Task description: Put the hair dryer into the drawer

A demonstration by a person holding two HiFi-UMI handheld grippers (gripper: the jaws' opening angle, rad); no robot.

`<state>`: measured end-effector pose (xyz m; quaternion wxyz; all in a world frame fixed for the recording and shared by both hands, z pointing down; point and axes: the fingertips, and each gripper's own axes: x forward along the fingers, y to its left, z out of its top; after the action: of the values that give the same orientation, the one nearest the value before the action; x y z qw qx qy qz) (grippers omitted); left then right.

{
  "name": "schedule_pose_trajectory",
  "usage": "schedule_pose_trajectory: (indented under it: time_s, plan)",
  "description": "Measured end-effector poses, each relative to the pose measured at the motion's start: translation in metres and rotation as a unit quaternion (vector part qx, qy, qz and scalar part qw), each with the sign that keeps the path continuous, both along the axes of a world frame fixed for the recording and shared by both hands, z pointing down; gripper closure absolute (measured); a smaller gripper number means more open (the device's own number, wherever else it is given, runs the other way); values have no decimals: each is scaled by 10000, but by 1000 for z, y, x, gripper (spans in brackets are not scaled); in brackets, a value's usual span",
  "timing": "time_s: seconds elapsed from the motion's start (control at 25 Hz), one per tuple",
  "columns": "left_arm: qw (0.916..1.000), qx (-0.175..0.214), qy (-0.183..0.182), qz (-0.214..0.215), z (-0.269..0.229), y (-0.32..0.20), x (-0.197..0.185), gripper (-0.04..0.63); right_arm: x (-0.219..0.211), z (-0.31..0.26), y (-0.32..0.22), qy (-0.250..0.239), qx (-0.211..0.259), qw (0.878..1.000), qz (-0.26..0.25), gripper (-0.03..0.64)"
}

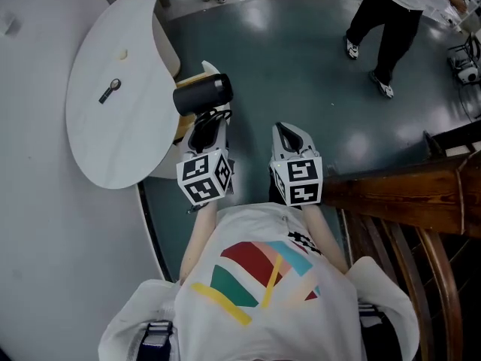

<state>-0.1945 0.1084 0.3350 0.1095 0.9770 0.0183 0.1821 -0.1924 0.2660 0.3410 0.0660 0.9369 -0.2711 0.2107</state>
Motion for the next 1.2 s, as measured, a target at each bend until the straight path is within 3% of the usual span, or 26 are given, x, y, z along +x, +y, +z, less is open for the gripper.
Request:
schedule_pose_trajectory:
  time_s: [0.36, 0.56, 0.84, 1.0, 1.2]
  plan:
    - [9999, -27, -29, -103, 0, 15, 106, 366, 114, 11, 20, -228, 133, 9996, 67, 606]
    - [9997, -34, -46, -251, -8, 18, 189, 367, 198, -1, 31, -168, 81, 9998, 52, 606]
    - [9992, 5, 214, -339, -20, 42, 300, 367, 318, -3, 65, -94, 150, 9997, 154, 606]
    - [9990, -26, 135, -433, -26, 41, 333, 367, 359, 1, 61, -236, 181, 9995, 44, 606]
    - [9982, 185, 4, -567, -32, 7, 358, 367, 385, -11, 12, -293, 165, 9988, -367, 606]
